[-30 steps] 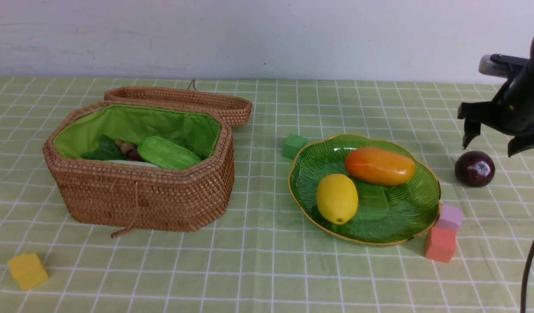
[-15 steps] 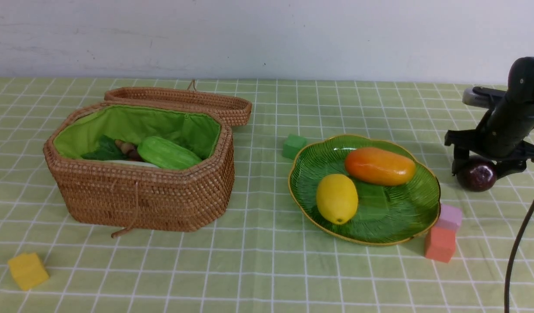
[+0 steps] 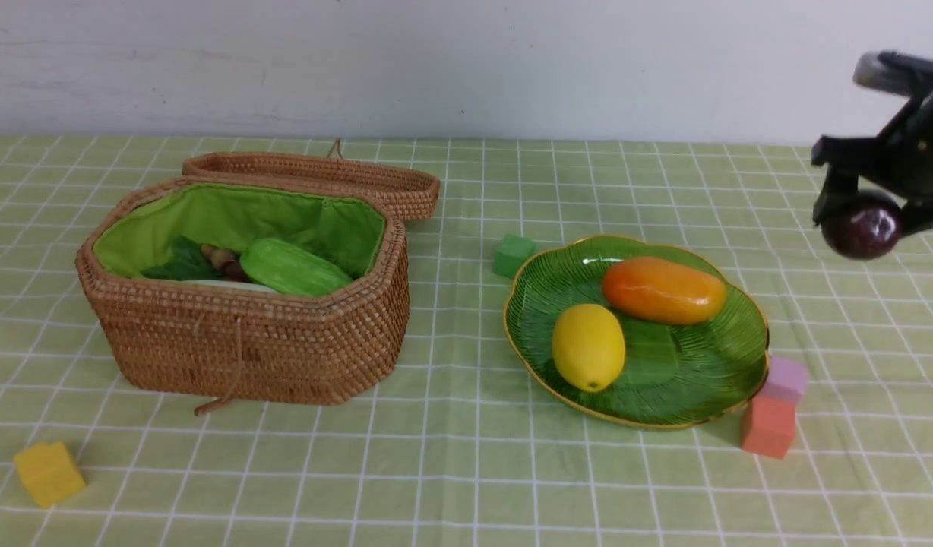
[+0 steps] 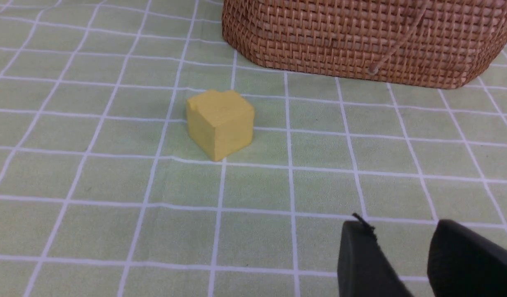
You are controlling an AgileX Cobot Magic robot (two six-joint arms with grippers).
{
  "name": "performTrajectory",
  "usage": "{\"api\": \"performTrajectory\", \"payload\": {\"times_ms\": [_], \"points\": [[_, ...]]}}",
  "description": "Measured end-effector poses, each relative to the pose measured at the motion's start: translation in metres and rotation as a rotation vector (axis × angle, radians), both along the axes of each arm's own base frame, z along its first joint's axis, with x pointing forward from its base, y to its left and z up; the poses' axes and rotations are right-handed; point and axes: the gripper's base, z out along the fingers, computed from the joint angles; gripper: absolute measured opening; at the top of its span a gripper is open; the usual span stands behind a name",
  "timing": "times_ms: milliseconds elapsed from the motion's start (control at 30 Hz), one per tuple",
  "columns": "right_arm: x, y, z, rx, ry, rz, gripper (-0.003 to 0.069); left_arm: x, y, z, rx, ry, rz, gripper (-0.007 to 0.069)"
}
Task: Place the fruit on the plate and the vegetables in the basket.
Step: Use the right arm to grab a mangosteen and put it into the right plate
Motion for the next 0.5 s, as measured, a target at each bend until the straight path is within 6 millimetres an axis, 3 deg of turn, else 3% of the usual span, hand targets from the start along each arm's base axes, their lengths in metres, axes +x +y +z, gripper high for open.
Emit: {"api": "performTrajectory", "payload": {"times_ms": [133,233,300,333,433,500], "points": [[-0.017,0.04,0.034,0.062,-0.06,0.171,0.0566,0.0,0.0,0.0,0.0,0.0,0.0,0.0238],[-0.023,0.084,0.037,0.07,-0.07,0.315,0.0566,0.0,0.0,0.0,0.0,0.0,0.0,0.0238],[-0.025,0.107,0.032,0.063,-0.058,0.376,0.0566,0.0,0.0,0.0,0.0,0.0,0.0,0.0238],[-0.029,0.132,0.019,0.032,-0.029,0.443,0.0566,0.0,0.0,0.0,0.0,0.0,0.0,0.0238],[-0.033,0.159,-0.009,-0.042,0.041,0.523,0.0566,0.0,0.0,0.0,0.0,0.0,0.0,0.0238],[-0.034,0.165,-0.026,-0.097,0.082,0.548,0.0566,0.0,0.0,0.0,0.0,0.0,0.0,0.0238]]}}
